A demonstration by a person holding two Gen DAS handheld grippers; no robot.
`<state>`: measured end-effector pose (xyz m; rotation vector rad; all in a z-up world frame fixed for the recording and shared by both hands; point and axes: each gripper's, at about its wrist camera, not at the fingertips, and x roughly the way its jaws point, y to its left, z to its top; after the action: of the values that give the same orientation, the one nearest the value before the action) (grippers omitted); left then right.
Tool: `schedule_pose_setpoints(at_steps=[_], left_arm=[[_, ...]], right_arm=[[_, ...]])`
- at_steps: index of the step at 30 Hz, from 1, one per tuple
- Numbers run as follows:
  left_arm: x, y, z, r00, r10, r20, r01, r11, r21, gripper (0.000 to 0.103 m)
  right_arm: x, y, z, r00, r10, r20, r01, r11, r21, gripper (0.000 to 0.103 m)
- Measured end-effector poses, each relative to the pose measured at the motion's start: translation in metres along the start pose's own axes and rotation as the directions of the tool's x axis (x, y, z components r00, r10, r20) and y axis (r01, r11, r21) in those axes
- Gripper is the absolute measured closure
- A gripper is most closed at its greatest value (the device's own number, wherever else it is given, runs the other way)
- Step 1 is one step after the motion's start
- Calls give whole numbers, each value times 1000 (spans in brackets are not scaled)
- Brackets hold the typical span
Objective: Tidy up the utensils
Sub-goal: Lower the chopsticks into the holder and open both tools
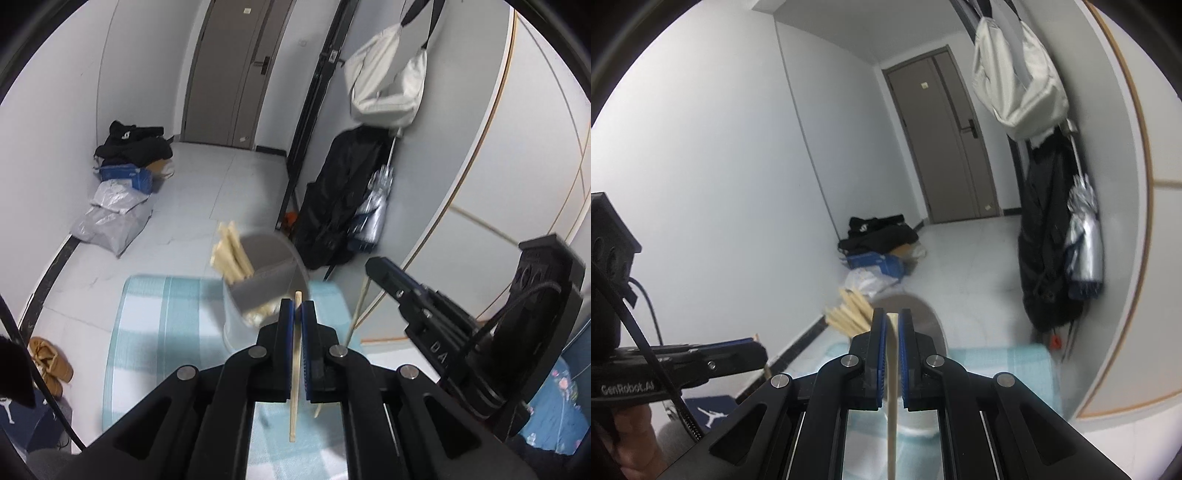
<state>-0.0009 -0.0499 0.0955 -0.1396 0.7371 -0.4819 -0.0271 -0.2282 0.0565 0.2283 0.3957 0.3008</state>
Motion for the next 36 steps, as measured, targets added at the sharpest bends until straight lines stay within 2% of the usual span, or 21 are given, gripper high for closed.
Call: schedule_pose_setpoints(at_steps=[6, 13, 19, 28, 36], left_arm=[[3, 0, 48, 999, -33, 39, 33, 999, -15, 102], [17, 15, 94, 996, -34, 82, 38, 998, -48, 102], [35, 34, 118, 994, -18, 104, 26, 996, -82, 102], [63, 60, 121, 995, 12, 104, 2, 991, -132, 102], [71, 75, 105, 990, -30, 137, 56, 980, -193, 102]], right_arm=[[13, 3, 46, 999, 45, 9, -45, 999, -9, 97], [40, 4, 103, 997, 73, 37, -71, 996, -57, 97], [74, 1, 133, 995, 88, 43, -84, 993, -87, 97], [118, 3, 142, 992, 117, 41, -110, 983, -145, 97], [148, 9, 116, 991, 130, -9, -128, 958, -258, 97]])
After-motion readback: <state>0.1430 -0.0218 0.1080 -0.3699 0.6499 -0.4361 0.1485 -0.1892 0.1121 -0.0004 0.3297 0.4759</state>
